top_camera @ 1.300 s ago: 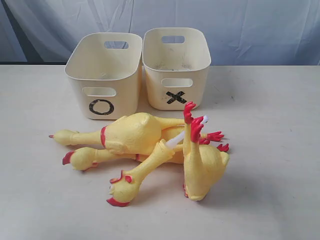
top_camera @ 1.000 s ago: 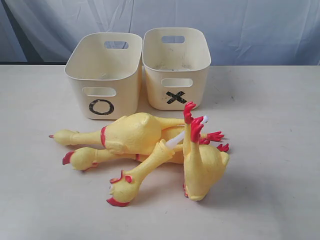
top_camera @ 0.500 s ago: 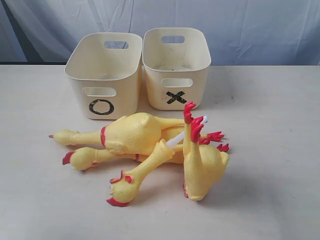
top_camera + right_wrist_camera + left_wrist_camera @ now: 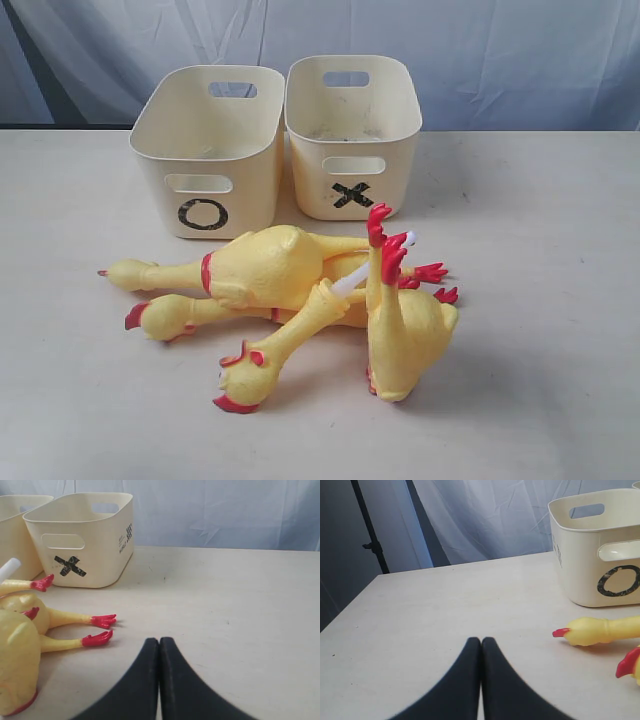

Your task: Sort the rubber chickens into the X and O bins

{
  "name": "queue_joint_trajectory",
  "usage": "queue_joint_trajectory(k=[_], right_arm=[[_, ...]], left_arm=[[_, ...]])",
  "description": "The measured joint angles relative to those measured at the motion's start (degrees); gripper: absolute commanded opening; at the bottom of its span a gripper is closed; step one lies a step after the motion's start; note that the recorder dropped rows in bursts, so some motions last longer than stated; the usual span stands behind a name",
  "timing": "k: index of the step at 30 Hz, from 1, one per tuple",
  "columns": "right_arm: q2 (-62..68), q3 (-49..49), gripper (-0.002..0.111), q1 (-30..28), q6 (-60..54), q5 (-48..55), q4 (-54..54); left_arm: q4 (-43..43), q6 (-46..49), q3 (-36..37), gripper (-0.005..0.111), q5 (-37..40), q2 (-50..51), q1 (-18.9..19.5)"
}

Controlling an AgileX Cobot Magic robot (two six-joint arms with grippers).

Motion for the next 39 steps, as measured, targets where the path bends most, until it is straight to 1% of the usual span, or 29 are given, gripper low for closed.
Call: queue_joint_trajectory(k=[6,13,21,28,32,39], right_arm=[[0.00,0.00,-0.001,0.00,0.00,0.00,0.00],[0.00,0.00,-0.001,0.00,0.00,0.00,0.00],[0.00,0.00,-0.001,0.00,0.00,0.00,0.00],[0.00,0.00,-0.001,0.00,0.00,0.00,0.00],[0.00,0.00,-0.001,0.00,0.00,0.00,0.00],[0.00,0.00,-0.001,0.00,0.00,0.00,0.00]], left_arm=[[0.11,0.00,0.00,0.000,0.00,0.00,0.00],[3.10,0.00,0.00,0.000,0.00,0.00,0.00],[3.55,0.00,0.00,0.000,0.00,0.00,0.00],[7.36,0.00,0.00,0.000,-0.28,0.00,0.00],[10.01,0.00,0.00,0.000,-1.76,0.00,0.00],[10.93,0.13,0.00,0.000,-2.82,0.00,0.00]])
